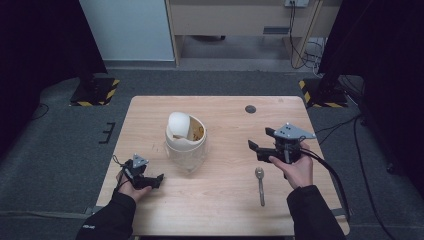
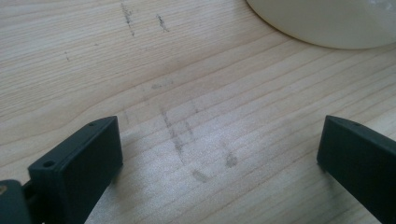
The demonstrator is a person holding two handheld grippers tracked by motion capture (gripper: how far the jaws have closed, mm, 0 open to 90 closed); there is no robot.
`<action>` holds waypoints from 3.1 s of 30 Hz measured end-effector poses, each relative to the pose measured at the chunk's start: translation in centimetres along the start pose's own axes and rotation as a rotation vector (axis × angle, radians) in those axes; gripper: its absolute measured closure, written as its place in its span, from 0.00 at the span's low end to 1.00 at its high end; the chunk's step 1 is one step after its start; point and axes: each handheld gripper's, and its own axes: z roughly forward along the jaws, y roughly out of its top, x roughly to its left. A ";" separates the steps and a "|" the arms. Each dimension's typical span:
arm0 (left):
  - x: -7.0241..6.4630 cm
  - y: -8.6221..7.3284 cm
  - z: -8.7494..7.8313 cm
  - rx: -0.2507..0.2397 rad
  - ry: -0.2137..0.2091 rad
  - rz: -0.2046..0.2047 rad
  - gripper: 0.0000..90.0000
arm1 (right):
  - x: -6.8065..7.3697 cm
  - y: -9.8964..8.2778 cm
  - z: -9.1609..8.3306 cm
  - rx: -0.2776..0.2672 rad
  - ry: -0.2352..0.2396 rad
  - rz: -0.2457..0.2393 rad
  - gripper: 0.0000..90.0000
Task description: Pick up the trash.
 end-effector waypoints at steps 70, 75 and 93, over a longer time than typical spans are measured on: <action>0.1 1.0 -1.0 0.010 -0.028 -0.010 0.18 | -1.3 -9.7 0.8 0.266 -0.075 0.058 0.89; -0.2 1.6 -1.8 -0.044 -0.035 -0.001 0.21 | -1.8 -8.9 0.0 0.194 -0.077 0.080 0.89; -2.9 4.0 -5.8 -0.338 -0.116 0.001 0.24 | -2.1 -6.4 -2.3 0.014 -0.055 0.084 0.89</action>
